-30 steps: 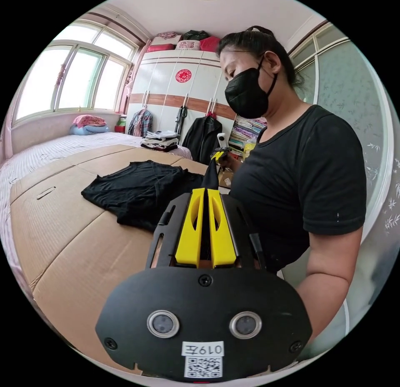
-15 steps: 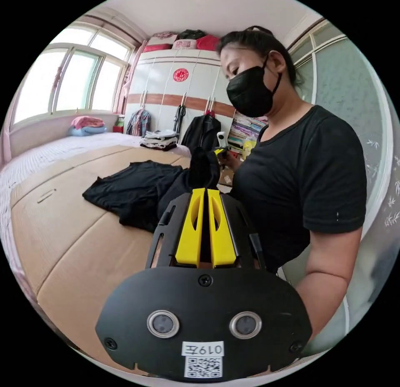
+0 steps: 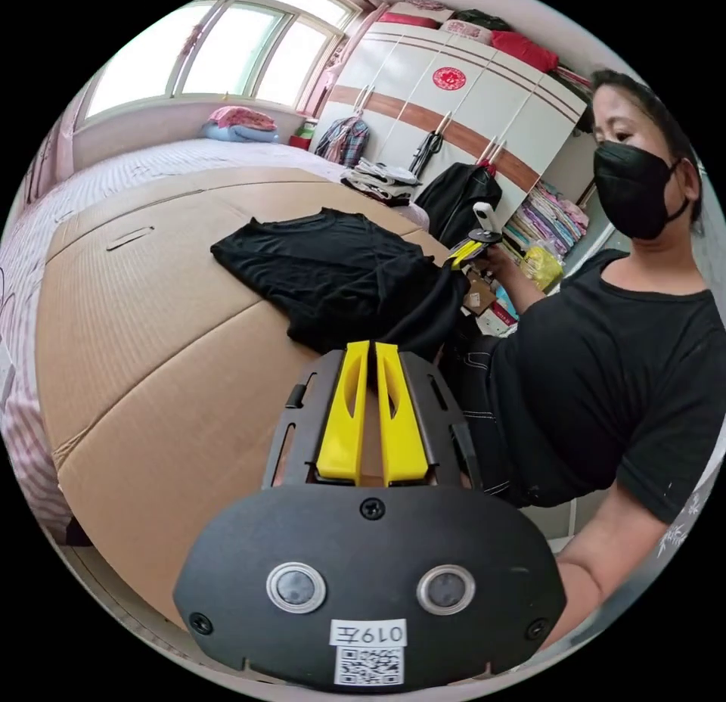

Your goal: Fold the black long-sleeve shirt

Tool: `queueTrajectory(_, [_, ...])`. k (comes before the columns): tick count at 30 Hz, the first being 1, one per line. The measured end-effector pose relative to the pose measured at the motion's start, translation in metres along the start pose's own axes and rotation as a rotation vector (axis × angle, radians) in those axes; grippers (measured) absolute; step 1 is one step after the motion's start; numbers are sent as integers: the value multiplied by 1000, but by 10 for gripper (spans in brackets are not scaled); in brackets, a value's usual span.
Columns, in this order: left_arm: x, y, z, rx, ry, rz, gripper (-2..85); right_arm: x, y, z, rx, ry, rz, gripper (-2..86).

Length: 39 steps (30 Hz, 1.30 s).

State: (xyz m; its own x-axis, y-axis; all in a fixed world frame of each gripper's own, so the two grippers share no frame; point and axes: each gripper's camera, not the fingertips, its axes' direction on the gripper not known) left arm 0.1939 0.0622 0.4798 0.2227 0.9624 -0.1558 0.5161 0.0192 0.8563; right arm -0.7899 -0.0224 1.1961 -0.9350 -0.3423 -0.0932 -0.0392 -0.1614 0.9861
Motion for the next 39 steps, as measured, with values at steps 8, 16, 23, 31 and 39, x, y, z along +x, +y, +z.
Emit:
queueTrajectory(8, [-59,-29,9,6,-71,-103,45,35,-39,-23,-1,108,-21,72])
queueTrajectory(16, [-150,-133,56,157,-245,-375,85,136,-153,-16,285,133,305,55])
queueTrajectory(23, [-196,-197,137,-25,-341,-453,86,175,-213,33,160,179,366,86])
queueTrajectory(31, [-186,-240,185,-117,-453,-303,22,154,-252,64,71,345,233,-1])
queueTrajectory(39, [-228,-302,194,-100,-532,-284,9,204,-304,43,161,355,263,-8])
